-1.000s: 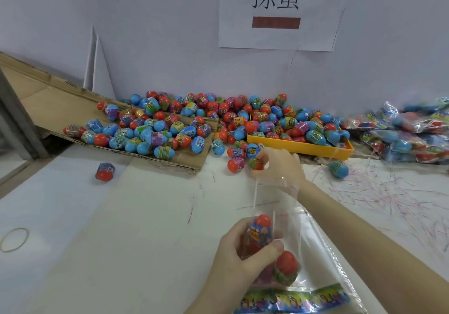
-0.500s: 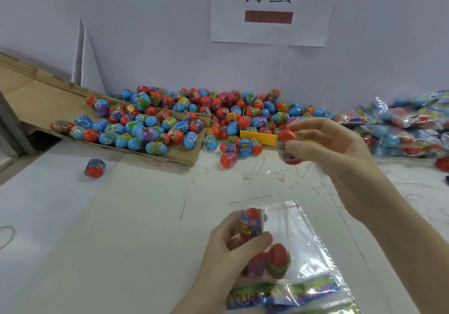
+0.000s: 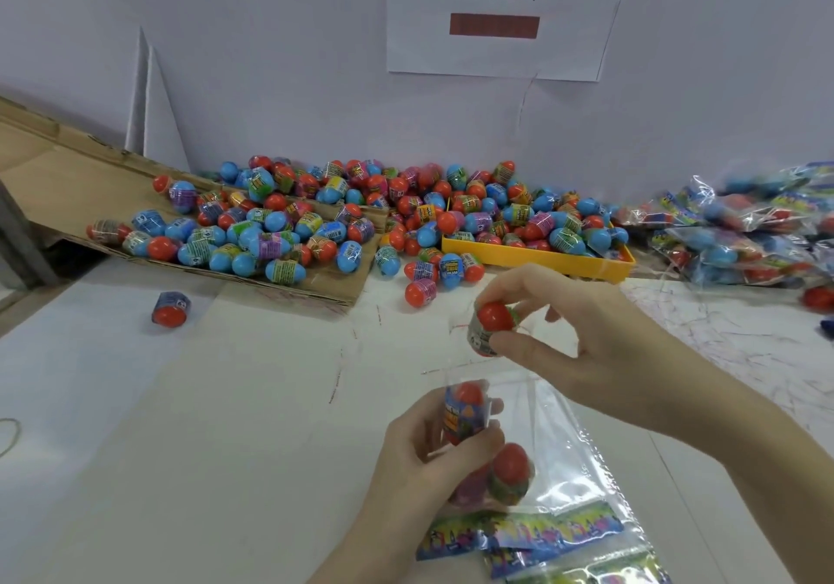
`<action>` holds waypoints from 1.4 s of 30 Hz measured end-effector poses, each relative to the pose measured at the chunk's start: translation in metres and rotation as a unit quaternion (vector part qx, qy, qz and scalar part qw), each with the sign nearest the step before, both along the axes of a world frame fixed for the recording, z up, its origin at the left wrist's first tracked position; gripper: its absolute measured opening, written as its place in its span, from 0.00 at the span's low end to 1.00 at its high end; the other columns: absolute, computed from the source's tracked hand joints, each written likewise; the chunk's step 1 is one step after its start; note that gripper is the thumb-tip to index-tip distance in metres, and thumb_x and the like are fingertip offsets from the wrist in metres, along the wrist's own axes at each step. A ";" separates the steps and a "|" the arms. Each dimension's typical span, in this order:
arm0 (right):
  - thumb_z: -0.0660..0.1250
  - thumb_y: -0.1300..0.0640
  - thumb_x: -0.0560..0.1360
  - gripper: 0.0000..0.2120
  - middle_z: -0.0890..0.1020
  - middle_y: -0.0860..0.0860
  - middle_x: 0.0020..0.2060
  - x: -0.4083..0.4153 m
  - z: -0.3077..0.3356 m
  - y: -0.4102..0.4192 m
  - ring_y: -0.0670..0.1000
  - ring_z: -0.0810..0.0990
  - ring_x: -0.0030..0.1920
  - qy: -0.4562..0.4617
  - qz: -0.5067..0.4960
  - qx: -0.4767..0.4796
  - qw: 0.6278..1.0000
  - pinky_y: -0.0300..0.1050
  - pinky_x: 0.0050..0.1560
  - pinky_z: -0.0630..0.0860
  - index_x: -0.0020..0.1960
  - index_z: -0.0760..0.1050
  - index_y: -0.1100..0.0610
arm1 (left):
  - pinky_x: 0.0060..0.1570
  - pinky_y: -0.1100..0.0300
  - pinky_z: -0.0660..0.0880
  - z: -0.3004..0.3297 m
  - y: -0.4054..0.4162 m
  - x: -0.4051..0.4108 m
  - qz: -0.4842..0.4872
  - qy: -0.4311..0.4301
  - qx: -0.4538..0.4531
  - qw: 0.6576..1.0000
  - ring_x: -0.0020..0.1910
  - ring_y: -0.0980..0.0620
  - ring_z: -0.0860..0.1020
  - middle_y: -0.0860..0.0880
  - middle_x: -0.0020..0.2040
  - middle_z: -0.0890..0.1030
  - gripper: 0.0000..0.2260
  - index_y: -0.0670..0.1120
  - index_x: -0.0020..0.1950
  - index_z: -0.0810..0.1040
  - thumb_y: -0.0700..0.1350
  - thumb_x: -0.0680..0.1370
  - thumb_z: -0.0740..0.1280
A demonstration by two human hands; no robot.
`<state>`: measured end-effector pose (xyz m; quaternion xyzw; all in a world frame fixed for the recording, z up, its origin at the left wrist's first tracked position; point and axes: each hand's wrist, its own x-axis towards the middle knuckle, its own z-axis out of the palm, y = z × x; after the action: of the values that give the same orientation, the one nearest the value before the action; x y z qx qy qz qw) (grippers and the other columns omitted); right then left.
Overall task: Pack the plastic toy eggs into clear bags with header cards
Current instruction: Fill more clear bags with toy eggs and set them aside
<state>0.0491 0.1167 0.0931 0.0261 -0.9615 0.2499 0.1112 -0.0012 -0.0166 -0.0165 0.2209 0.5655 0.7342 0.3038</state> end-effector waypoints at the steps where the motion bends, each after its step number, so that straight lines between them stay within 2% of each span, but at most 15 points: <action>1: 0.65 0.52 0.72 0.11 0.73 0.32 0.43 0.000 0.001 0.001 0.36 0.71 0.49 -0.008 -0.002 0.018 1.000 0.27 0.51 0.65 0.45 0.65 0.38 | 0.42 0.66 0.77 0.000 0.000 0.000 -0.001 -0.003 0.005 1.000 0.48 0.56 0.82 0.54 0.46 0.85 0.17 0.61 0.44 0.83 0.53 0.55 0.72; 4: 0.65 0.47 0.71 0.10 0.70 0.31 0.47 0.000 0.004 0.006 0.39 0.67 0.54 -0.031 -0.006 0.079 0.996 0.41 0.57 0.57 0.45 0.65 0.35 | 0.42 0.66 0.77 0.001 0.000 -0.001 -0.003 -0.010 0.009 1.000 0.48 0.54 0.82 0.53 0.46 0.85 0.16 0.60 0.43 0.83 0.50 0.57 0.74; 10: 0.65 0.51 0.73 0.15 0.75 0.31 0.46 0.001 0.004 0.016 0.35 0.63 0.55 -0.078 0.010 0.061 0.995 0.41 0.53 0.54 0.45 0.66 0.31 | 0.41 0.66 0.77 0.003 -0.001 -0.001 -0.012 -0.010 0.013 1.000 0.47 0.51 0.83 0.51 0.45 0.85 0.16 0.58 0.44 0.84 0.50 0.57 0.74; 14: 0.58 0.35 0.67 0.05 0.72 0.23 0.45 0.001 0.003 0.022 0.30 0.58 0.57 -0.126 0.040 0.066 0.989 0.33 0.53 0.51 0.42 0.69 0.28 | 0.49 0.55 0.79 0.002 -0.002 -0.001 -0.012 0.000 0.000 1.000 0.49 0.46 0.81 0.47 0.44 0.84 0.17 0.55 0.45 0.84 0.53 0.56 0.72; 18: 0.48 0.29 0.60 0.17 0.74 0.27 0.50 0.000 -0.002 0.026 0.30 0.59 0.59 -0.139 0.058 0.110 0.982 0.45 0.62 0.49 0.41 0.70 0.31 | 0.51 0.50 0.77 0.002 -0.002 -0.001 -0.014 -0.014 -0.009 1.000 0.43 0.51 0.81 0.47 0.42 0.84 0.15 0.53 0.44 0.84 0.50 0.59 0.73; 20: 0.47 0.30 0.61 0.16 0.72 0.26 0.49 0.001 -0.006 0.022 0.31 0.60 0.60 -0.121 0.049 0.098 0.987 0.49 0.65 0.49 0.41 0.69 0.31 | 0.52 0.47 0.77 0.002 -0.002 -0.001 -0.013 -0.025 -0.010 1.000 0.43 0.51 0.81 0.46 0.42 0.84 0.14 0.52 0.44 0.84 0.48 0.60 0.74; 22: 0.53 0.32 0.63 0.14 0.72 0.28 0.51 0.002 -0.010 0.019 0.34 0.65 0.60 -0.021 0.005 0.025 0.999 0.52 0.65 0.57 0.44 0.71 0.33 | 0.52 0.48 0.77 0.002 -0.003 0.000 -0.021 -0.037 -0.008 0.999 0.44 0.50 0.81 0.46 0.42 0.84 0.16 0.52 0.45 0.84 0.50 0.58 0.74; 24: 0.59 0.34 0.61 0.17 0.73 0.33 0.51 0.002 -0.012 0.017 0.36 0.72 0.55 0.068 -0.044 -0.047 0.996 0.45 0.60 0.67 0.49 0.70 0.36 | 0.50 0.50 0.78 0.002 -0.004 0.001 -0.038 -0.045 -0.001 0.998 0.45 0.50 0.82 0.47 0.43 0.84 0.16 0.54 0.47 0.83 0.47 0.60 0.74; 26: 0.64 0.36 0.59 0.22 0.74 0.34 0.49 -0.002 -0.012 0.014 0.36 0.74 0.49 0.042 -0.061 -0.070 0.995 0.31 0.49 0.70 0.52 0.66 0.36 | 0.48 0.54 0.78 0.002 -0.005 0.001 -0.059 -0.043 -0.002 0.997 0.44 0.51 0.82 0.48 0.43 0.84 0.16 0.56 0.49 0.82 0.43 0.63 0.72; 28: 0.71 0.46 0.65 0.19 0.78 0.38 0.42 -0.007 -0.015 0.014 0.37 0.77 0.44 -0.006 -0.050 -0.078 0.996 0.25 0.44 0.70 0.50 0.67 0.36 | 0.47 0.53 0.78 0.002 -0.005 0.001 -0.079 -0.036 -0.003 0.996 0.44 0.50 0.81 0.46 0.43 0.84 0.17 0.56 0.50 0.81 0.42 0.63 0.72; 30: 0.73 0.58 0.68 0.18 0.80 0.41 0.35 -0.010 -0.017 0.017 0.38 0.78 0.40 -0.001 -0.044 -0.097 0.994 0.24 0.42 0.71 0.46 0.69 0.38 | 0.44 0.55 0.79 0.003 -0.006 0.001 -0.080 -0.021 -0.003 0.997 0.44 0.49 0.82 0.45 0.44 0.83 0.21 0.51 0.51 0.80 0.46 0.59 0.73; 34: 0.73 0.61 0.68 0.18 0.81 0.43 0.35 -0.008 -0.019 0.018 0.39 0.78 0.39 0.009 -0.022 -0.110 0.994 0.24 0.43 0.71 0.44 0.72 0.39 | 0.46 0.67 0.77 0.015 -0.007 0.000 -0.039 0.027 -0.043 0.998 0.52 0.58 0.80 0.56 0.51 0.82 0.31 0.52 0.58 0.76 0.59 0.56 0.71; 37: 0.73 0.60 0.68 0.18 0.81 0.41 0.34 -0.006 -0.018 0.016 0.38 0.78 0.39 0.017 -0.017 -0.116 0.993 0.24 0.43 0.70 0.44 0.72 0.39 | 0.43 0.75 0.73 0.027 -0.001 -0.006 0.074 0.101 -0.072 0.990 0.49 0.64 0.78 0.59 0.50 0.81 0.21 0.56 0.53 0.78 0.62 0.64 0.73; 40: 0.73 0.59 0.68 0.19 0.80 0.39 0.34 -0.004 -0.017 0.013 0.38 0.78 0.40 0.026 -0.014 -0.111 0.993 0.24 0.44 0.69 0.46 0.72 0.37 | 0.40 0.73 0.75 0.038 0.005 -0.010 0.130 0.160 -0.063 0.976 0.41 0.59 0.81 0.58 0.41 0.83 0.02 0.54 0.43 0.80 0.47 0.72 0.69; 42: 0.73 0.55 0.68 0.17 0.80 0.39 0.37 -0.001 -0.018 0.009 0.40 0.78 0.41 0.058 -0.014 -0.069 0.996 0.31 0.45 0.72 0.48 0.72 0.37 | 0.39 0.69 0.77 0.039 0.006 -0.012 0.135 0.170 -0.053 0.975 0.36 0.57 0.82 0.55 0.37 0.84 0.07 0.52 0.40 0.80 0.41 0.74 0.67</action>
<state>0.0476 0.1256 0.0754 0.0193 -0.9342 0.3119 0.1721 -0.0135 -0.0106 0.0220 0.2474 0.6718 0.6891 0.1124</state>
